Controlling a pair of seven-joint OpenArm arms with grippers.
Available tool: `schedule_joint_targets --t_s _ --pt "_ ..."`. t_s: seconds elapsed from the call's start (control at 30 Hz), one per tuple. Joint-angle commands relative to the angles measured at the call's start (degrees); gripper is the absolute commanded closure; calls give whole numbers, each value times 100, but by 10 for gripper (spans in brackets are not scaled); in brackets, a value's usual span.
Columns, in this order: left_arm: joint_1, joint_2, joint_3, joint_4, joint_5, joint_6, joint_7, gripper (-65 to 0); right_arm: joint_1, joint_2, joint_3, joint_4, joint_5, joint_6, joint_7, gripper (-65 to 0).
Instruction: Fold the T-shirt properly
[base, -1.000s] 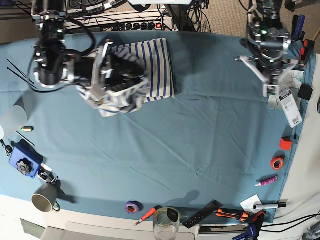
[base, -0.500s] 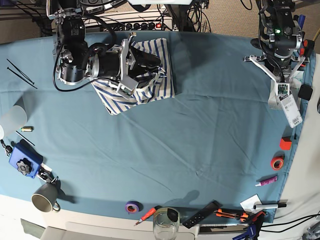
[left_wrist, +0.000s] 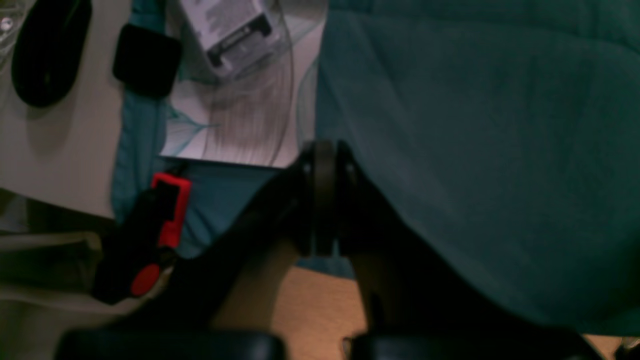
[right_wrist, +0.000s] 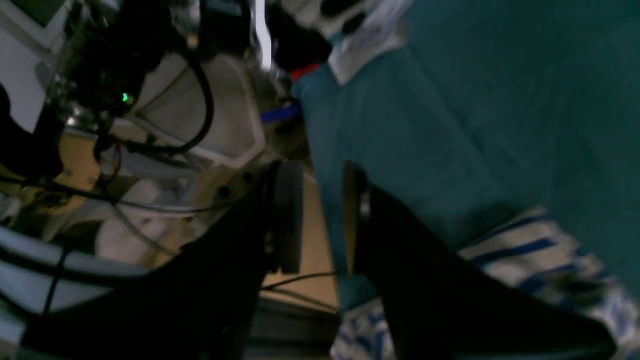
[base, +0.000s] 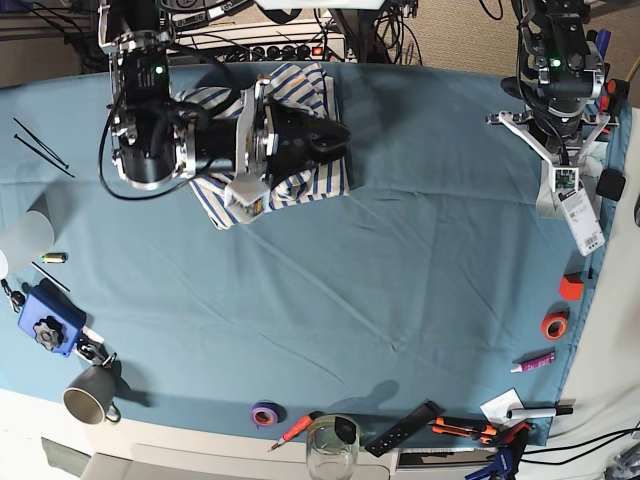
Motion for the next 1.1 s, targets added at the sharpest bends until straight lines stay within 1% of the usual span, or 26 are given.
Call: schedule_joint_targets --t_s 0.0,0.03,0.1,0.17,0.23,0.3,0.33,0.4,0.5,0.6,0.7,0.8,0.87,0.93,0.97,1.0,1.07 --pt "2 -31 -26 116 -197 -22 -149 0 151 -17 186 81 107 8 145 -149" --pt "2 -31 -26 116 -442 -153 -195 0 208 -74 385 81 -42 8 145 -149" --pt "0 -31 -26 116 -1019 -723 -308 0 245 -146 885 81 -553 8 145 -149" --pt "-2 -31 -24 116 -1672 -1224 -476 0 247 -146 1451 81 -1241 8 145 -149" --pt "-7 -31 -7 116 -2264 -1711 -601 0 245 -142 2035 79 -1941 8 404 -149" --pt "-39 -31 98 116 -2769 -2227 -599 0 243 -140 2581 79 -2494 8 638 -149" --pt "-52 -31 199 116 -2973 -2430 -599 0 243 -140 2835 79 -2697 8 693 -149" --pt "-92 -31 538 116 -3182 -2712 -597 0 238 -142 3314 79 -3008 8 752 -149" --pt "-229 -31 1274 116 -3121 -2723 -599 0 125 -140 3853 79 -3252 -107 778 -149" --pt "-409 -31 2111 116 -2774 -2721 -599 0 -96 -138 4133 79 -3512 -234 780 -149" --pt "-581 -11 2916 116 -2420 -2645 -601 0 -321 -125 4273 79 -3746 -269 778 -149" --pt "-704 37 3536 116 -1993 -2350 -693 0 -496 -127 4319 79 -3770 -321 774 -149" --pt "-715 122 3849 116 -1714 -2223 -772 0 -579 -127 4317 79 -3770 -337 772 -149" --pt "-717 197 4100 116 -1491 -2262 -863 0 -625 -129 4317 79 -3792 -334 752 -149" --pt "-717 221 4203 116 -1419 -2345 -964 0 -649 -129 4317 79 -3821 -334 752 -149" --pt "-717 238 4297 116 -1344 -2428 -1097 -12 -680 -129 4317 79 -3864 -334 752 -149" --pt "-721 254 4444 116 -1241 -2404 -1340 -129 -713 -129 4317 79 -3998 -337 748 -149"
